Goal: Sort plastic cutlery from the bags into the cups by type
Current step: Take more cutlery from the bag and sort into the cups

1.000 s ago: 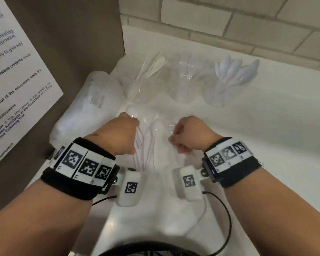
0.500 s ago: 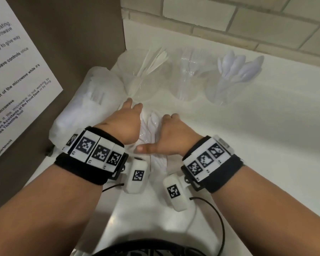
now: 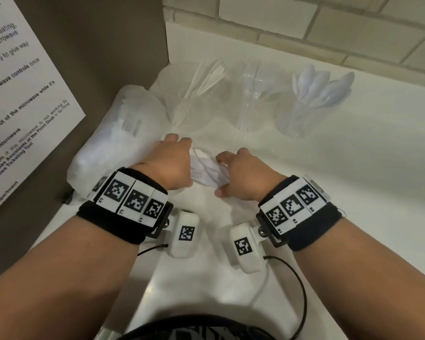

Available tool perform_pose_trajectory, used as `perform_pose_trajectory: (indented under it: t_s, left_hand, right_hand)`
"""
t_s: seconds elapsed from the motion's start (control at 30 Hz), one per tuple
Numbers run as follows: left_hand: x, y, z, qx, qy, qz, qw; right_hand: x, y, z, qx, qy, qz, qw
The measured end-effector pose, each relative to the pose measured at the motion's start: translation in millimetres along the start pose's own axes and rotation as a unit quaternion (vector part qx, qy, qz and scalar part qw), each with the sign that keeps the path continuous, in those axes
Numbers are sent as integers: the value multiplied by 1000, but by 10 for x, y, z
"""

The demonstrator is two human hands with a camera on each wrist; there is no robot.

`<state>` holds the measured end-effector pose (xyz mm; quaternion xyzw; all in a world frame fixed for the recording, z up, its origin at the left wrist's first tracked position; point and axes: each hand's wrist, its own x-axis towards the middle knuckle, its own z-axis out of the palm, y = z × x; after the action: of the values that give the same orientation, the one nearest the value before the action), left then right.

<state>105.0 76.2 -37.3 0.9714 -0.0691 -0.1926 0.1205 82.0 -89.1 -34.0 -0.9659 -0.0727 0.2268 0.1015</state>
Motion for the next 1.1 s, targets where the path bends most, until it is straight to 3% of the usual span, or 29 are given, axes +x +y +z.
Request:
perform_pose_trajectory:
  t_s: [0.27,0.37,0.47,0.67,0.77,0.83,0.9,0.93,0.97,1.03,1.07,1.1]
  left_hand:
    - [-53,54,96,-41,33,46,998]
    - [-87,23,96,-77,42,19,996]
    - [-108,3,52,-68,31,-5,997]
    - [-90,-25,69,-88,16,16,996]
    - [-118,-70,31,-168,14,11,986]
    - [-150,-77,3,-254,66,-13,965]
    - [-184,-40,-34,-376,150,-32,914]
    - [-188,-12,-54,-475,174,-35,862]
    - [-195,29,-84,-587,171,-40,791]
    - [-202,115,-127,-758,89,-78,641]
    - [-195,147,-135,-802,28,-107,587]
    - [-186,173,-144,-819,-37,-132,556]
  right_hand:
    - [-11,-59,-30,-50,37,-45,997]
    - [-30,-100,-47,-69,31,-58,995]
    - [-9,-167,-10,-44,40,-41,997]
    - [75,-279,90,-11,24,5,1000]
    - [83,-237,95,15,57,0,998]
    - [71,-148,38,59,88,-2,994]
    - [76,-67,-90,163,126,-6,979]
    - [70,-42,-181,266,148,-9,953]
    - [41,-48,-294,396,159,-14,904]
    - [-15,-102,-511,603,166,-47,779]
    - [-22,-134,-591,664,169,-73,725]
    - [-17,-164,-662,694,179,-98,690]
